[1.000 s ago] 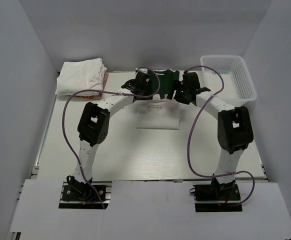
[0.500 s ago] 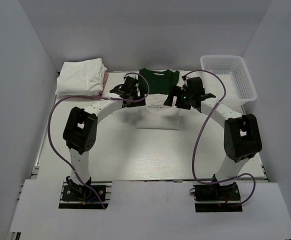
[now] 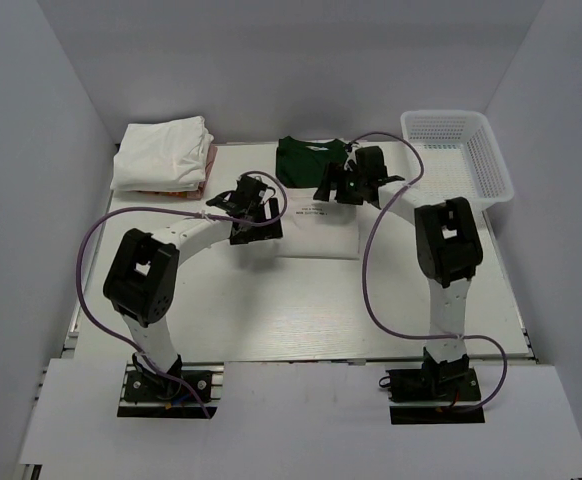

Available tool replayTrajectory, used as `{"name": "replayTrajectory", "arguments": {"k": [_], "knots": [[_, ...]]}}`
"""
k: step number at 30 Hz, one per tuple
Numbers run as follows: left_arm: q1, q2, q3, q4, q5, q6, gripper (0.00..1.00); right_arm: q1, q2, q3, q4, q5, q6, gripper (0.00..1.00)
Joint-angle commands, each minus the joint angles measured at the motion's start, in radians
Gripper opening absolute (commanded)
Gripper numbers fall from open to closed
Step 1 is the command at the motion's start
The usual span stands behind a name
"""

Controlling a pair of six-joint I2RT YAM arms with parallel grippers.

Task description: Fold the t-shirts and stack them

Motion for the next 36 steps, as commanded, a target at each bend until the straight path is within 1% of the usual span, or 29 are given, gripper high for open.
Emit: {"name": "replayTrajectory", "arguments": {"k": [1,2,4,5,8,9,10,11,12,14,15,16,18,19,20,21,22,23,24,26,27,28,29,30,31,33,34,35,36], "knots": [[-0.003,-0.056,-0.001,-0.005,0.019,-0.010,1.00,-0.006,0.066,0.146,0.039,0.039,-0.029,0.90],[-0.003,-0.056,-0.001,-0.005,0.028,-0.010,1.00,-0.006,0.107,0.168,0.033,0.039,-0.029,0.90],[-0.013,-0.045,0.008,-0.005,0.028,-0.010,1.00,-0.005,0.114,0.229,-0.002,0.038,-0.030,0.90],[-0.013,-0.033,0.008,-0.005,0.028,-0.010,1.00,-0.002,0.112,0.237,-0.008,0.010,-0.033,0.90],[-0.022,-0.008,0.028,-0.005,0.041,-0.010,1.00,0.006,0.037,0.182,0.004,-0.010,-0.042,0.90],[-0.022,0.004,0.028,-0.005,0.042,-0.010,1.00,0.000,-0.034,0.165,0.005,-0.010,-0.041,0.90],[-0.022,0.004,0.028,0.004,0.051,-0.010,1.00,0.003,-0.064,0.147,0.011,-0.012,-0.039,0.90],[-0.022,0.013,0.028,0.015,0.051,-0.010,1.00,0.001,-0.093,0.068,0.015,-0.007,-0.036,0.90],[-0.022,0.013,0.028,0.015,0.060,-0.010,1.00,0.003,-0.184,0.032,0.018,0.002,-0.032,0.90],[-0.022,0.022,0.017,0.041,0.078,-0.020,1.00,0.001,-0.275,-0.109,0.045,0.022,-0.012,0.90],[-0.022,0.035,0.017,0.041,0.078,-0.020,1.00,-0.005,-0.333,-0.141,0.047,0.037,-0.006,0.90],[-0.022,0.035,0.017,0.050,0.090,-0.020,1.00,-0.005,-0.363,-0.221,0.044,0.047,0.025,0.90],[-0.022,0.056,0.017,0.061,0.112,-0.020,1.00,-0.005,-0.476,-0.375,0.047,0.094,0.046,0.90],[-0.022,0.056,0.017,0.076,0.112,-0.020,1.00,-0.005,-0.531,-0.413,0.056,0.099,0.056,0.90],[-0.022,0.068,0.006,0.095,0.112,-0.020,1.00,-0.003,-0.555,-0.516,0.062,0.108,0.071,0.90],[-0.022,0.079,0.006,0.095,0.121,-0.020,0.96,-0.005,-0.578,-0.543,0.067,0.116,0.080,0.90],[-0.022,0.090,0.006,0.104,0.121,-0.020,0.95,-0.006,-0.639,-0.566,0.067,0.117,0.085,0.90],[-0.022,0.117,0.015,0.104,0.130,-0.020,0.93,-0.005,-0.654,-0.589,0.065,0.131,0.086,0.90],[-0.022,0.128,0.016,0.104,0.143,-0.020,0.87,-0.006,-0.674,-0.646,0.062,0.137,0.094,0.90],[-0.022,0.150,0.016,0.113,0.143,-0.020,0.82,-0.005,-0.719,-0.678,0.041,0.171,0.097,0.90],[-0.022,0.160,0.005,0.125,0.166,-0.020,0.72,-0.006,-0.734,-0.691,0.033,0.182,0.096,0.90],[-0.022,0.160,0.005,0.125,0.187,-0.020,0.68,-0.006,-0.739,-0.695,0.031,0.206,0.096,0.90],[-0.032,0.160,-0.021,0.142,0.213,-0.029,0.64,-0.008,-0.746,-0.694,-0.020,0.217,0.099,0.90],[-0.032,0.160,-0.036,0.165,0.230,-0.029,0.59,-0.008,-0.751,-0.694,-0.027,0.232,0.097,0.90],[-0.032,0.160,-0.052,0.165,0.239,-0.046,0.50,-0.008,-0.756,-0.704,-0.036,0.260,0.099,0.90],[-0.032,0.151,-0.092,0.175,0.239,-0.046,0.41,-0.008,-0.776,-0.709,-0.041,0.274,0.108,0.90],[-0.032,0.151,-0.101,0.175,0.239,-0.056,0.35,-0.008,-0.779,-0.720,-0.045,0.307,0.109,0.90],[-0.032,0.142,-0.113,0.175,0.239,-0.056,0.31,-0.008,-0.782,-0.721,-0.048,0.310,0.112,0.90],[-0.032,0.142,-0.113,0.175,0.239,-0.056,0.30,-0.011,-0.780,-0.726,-0.048,0.307,0.114,0.90]]}}
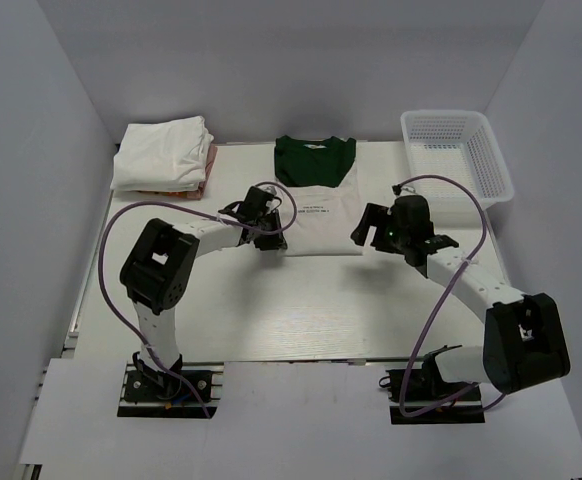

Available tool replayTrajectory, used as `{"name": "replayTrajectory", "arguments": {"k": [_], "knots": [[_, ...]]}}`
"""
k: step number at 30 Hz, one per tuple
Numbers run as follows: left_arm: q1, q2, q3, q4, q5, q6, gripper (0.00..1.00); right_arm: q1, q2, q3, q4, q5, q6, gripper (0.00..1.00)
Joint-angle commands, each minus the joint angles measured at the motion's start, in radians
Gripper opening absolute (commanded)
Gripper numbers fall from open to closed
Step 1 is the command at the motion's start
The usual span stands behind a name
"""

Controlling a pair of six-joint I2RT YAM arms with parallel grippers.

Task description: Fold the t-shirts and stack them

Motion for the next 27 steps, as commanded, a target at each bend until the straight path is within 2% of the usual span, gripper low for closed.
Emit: {"name": "replayTrajectory", "arguments": {"k": [1,2,5,7,10,11,12,13,21,22,24,25,26,27], "knots": [[-0.011,0.010,-0.068,-0.074,0.032,-0.007,0.30,-0.006,-0.020,-0.024,-0.015,0.055,0.015,0.90],[-0.011,0.010,-0.068,-0.074,0.032,-0.007,0.30,-0.005,-0.017,-0.026,-0.017,0.048,0.020,0.90],[-0.011,0.001,-0.068,-0.120,-0.015,-0.007,0.40,-0.006,0.004,-0.041,-0.015,0.041,0.024,0.90],[-0.011,-0.012,-0.082,-0.131,-0.026,-0.007,0.40,-0.005,0.032,-0.049,-0.012,-0.005,0.026,0.90],[-0.011,-0.023,-0.103,-0.120,-0.026,-0.007,0.25,-0.002,0.077,-0.061,0.019,-0.057,0.029,0.90],[-0.011,-0.023,-0.103,-0.120,-0.015,-0.007,0.19,-0.003,0.086,-0.065,0.026,-0.068,0.026,0.90],[-0.011,-0.023,-0.103,-0.120,-0.015,-0.007,0.05,0.000,0.121,-0.063,0.034,-0.094,0.026,0.90],[-0.011,-0.023,-0.103,-0.120,-0.003,-0.007,0.00,0.000,0.136,-0.064,0.046,-0.102,0.026,0.90],[-0.011,-0.032,-0.135,-0.109,0.008,0.005,0.00,-0.003,0.271,-0.029,0.134,-0.123,0.063,0.90],[-0.011,-0.032,-0.135,-0.099,0.018,0.005,0.00,-0.003,0.288,-0.026,0.146,-0.119,0.069,0.88],[-0.011,-0.043,-0.135,-0.098,0.028,0.014,0.00,-0.006,0.302,-0.015,0.158,-0.126,0.078,0.70],[-0.011,-0.053,-0.135,-0.098,0.040,0.014,0.00,-0.003,0.314,-0.013,0.164,-0.133,0.078,0.57],[-0.011,-0.067,-0.135,-0.098,0.040,0.026,0.00,-0.003,0.316,-0.015,0.169,-0.133,0.074,0.32],[-0.011,-0.076,-0.135,-0.098,0.055,0.027,0.00,-0.002,0.311,-0.026,0.170,-0.133,0.081,0.23]]}}
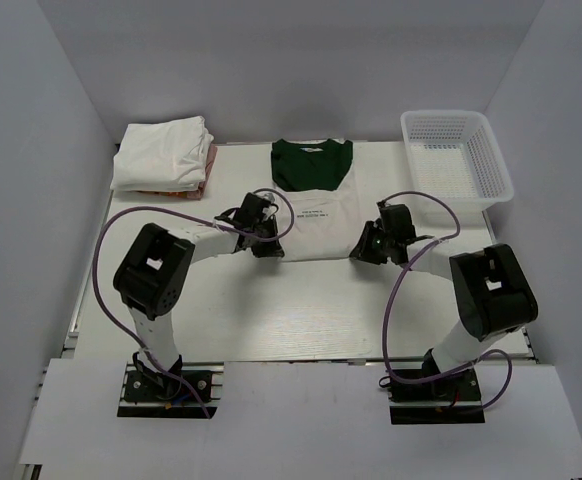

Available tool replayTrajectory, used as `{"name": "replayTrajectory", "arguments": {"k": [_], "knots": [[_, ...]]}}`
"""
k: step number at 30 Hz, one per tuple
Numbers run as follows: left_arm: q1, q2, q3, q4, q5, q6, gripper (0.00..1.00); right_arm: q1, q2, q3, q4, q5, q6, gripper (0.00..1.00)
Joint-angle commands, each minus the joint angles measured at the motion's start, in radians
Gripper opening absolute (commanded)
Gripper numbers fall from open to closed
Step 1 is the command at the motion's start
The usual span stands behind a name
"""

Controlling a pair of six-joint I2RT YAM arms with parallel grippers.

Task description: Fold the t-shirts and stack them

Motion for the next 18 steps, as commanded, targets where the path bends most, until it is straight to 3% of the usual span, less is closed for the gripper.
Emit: {"name": "replayTrajectory", "arguments": {"k": [1,2,3,10,18], "knots": [[-0.008,-0.031,-0.045,-0.132,0.050,0.054,0.00,0.003,0.013,-0.020,0.012,-0.006,0.019,0.15],[-0.008,-0.042,-0.057,-0.132,0.063,0.054,0.00,-0.001,-0.011,-0.031,0.035,0.000,0.026,0.04],[-0.008,-0.066,-0.071,-0.123,0.082,0.063,0.00,0.003,-0.020,-0.044,0.043,0.011,0.030,0.00],[-0.026,-0.169,-0.143,-0.134,0.122,0.082,0.00,0.005,-0.233,-0.189,0.061,0.072,0.013,0.00],[-0.044,-0.401,-0.209,-0.204,0.218,0.073,0.00,0.031,-0.549,-0.250,-0.087,-0.023,0.001,0.00]]}}
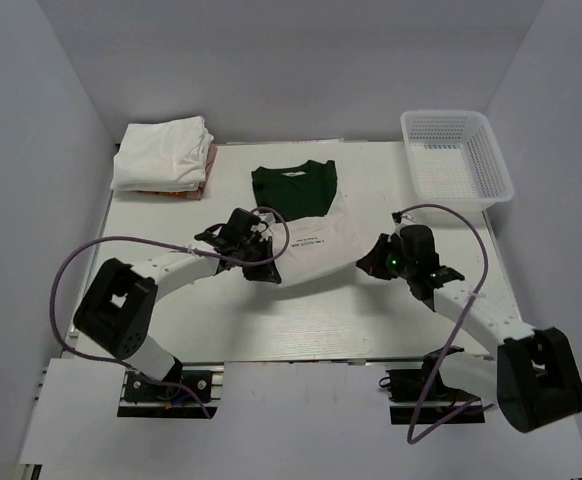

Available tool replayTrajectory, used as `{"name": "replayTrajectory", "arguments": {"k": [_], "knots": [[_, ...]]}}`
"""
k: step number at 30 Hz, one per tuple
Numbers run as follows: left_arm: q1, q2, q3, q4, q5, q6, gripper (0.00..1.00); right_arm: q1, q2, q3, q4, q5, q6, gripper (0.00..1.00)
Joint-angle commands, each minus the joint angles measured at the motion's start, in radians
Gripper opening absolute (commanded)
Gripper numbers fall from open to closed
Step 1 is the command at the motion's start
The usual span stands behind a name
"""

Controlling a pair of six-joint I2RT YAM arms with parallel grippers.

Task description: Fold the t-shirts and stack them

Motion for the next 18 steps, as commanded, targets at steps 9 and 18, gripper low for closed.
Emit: {"name": "replayTrajectory", "arguments": {"k": [9,18], "knots": [[-0.020,-0.338,0.042,-0.147,-0.010,-0.067,0.00,0.045,-0.327,0.086,-0.230,-0.003,-0.035,0.00],[-0.002,-0.233,0.284,-0.196,-0.191,-0.078,0.00,0.039,-0.163,0.263,-0.138,0.107,-0.048,0.00]]}}
